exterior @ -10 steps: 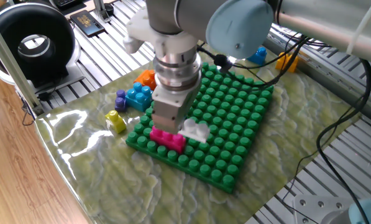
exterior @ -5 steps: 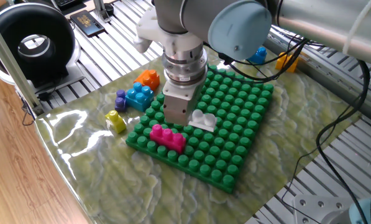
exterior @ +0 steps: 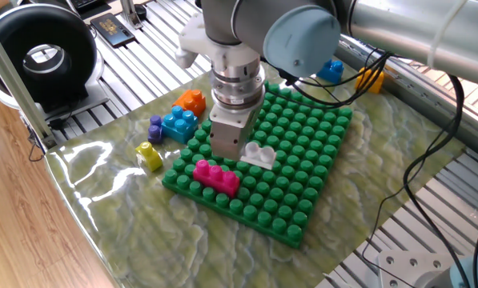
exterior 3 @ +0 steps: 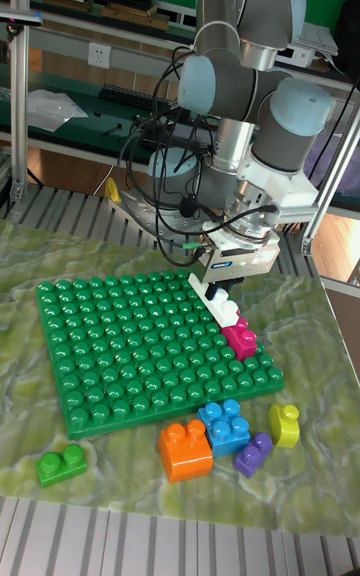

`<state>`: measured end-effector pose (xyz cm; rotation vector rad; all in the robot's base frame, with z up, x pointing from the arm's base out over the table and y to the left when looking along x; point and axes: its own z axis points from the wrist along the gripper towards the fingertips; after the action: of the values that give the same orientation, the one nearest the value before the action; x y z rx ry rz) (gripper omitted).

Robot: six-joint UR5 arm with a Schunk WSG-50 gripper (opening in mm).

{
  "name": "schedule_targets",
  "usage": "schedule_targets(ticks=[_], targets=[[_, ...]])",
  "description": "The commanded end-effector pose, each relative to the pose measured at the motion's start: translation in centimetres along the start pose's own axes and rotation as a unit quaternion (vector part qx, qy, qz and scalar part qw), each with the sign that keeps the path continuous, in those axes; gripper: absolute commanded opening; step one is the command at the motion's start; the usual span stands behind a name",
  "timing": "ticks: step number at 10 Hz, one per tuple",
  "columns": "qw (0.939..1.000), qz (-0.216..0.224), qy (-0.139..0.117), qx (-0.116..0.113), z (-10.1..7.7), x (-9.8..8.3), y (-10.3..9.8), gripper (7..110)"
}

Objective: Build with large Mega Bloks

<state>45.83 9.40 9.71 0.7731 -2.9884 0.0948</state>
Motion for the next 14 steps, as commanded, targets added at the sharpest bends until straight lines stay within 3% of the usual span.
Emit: schedule_targets(ticks=[1, 4, 5, 7, 9, 13, 14], targets=[[0.9999, 0.009, -0.005, -0.009, 0.7, -0.4, -0.2, 7], [0.9997, 0.013, -0.012, -0.015, -1.0, -1.4, 1.0, 7], [0.9992, 0.033, -0.007, -0.021, -1.0, -1.2, 1.3, 7], [0.9977, 0.066, -0.011, -0.001, -1.0, -1.4, 0.3, 7], [0.9935, 0.100, -0.037, -0.039, -1.1, -2.8, 2.0, 7], [0.9979, 0.050, -0.039, -0.010, -1.0, -2.8, 0.5, 7], [0.9987, 0.034, -0.039, -0.003, -0.5, -2.3, -1.0, 7]])
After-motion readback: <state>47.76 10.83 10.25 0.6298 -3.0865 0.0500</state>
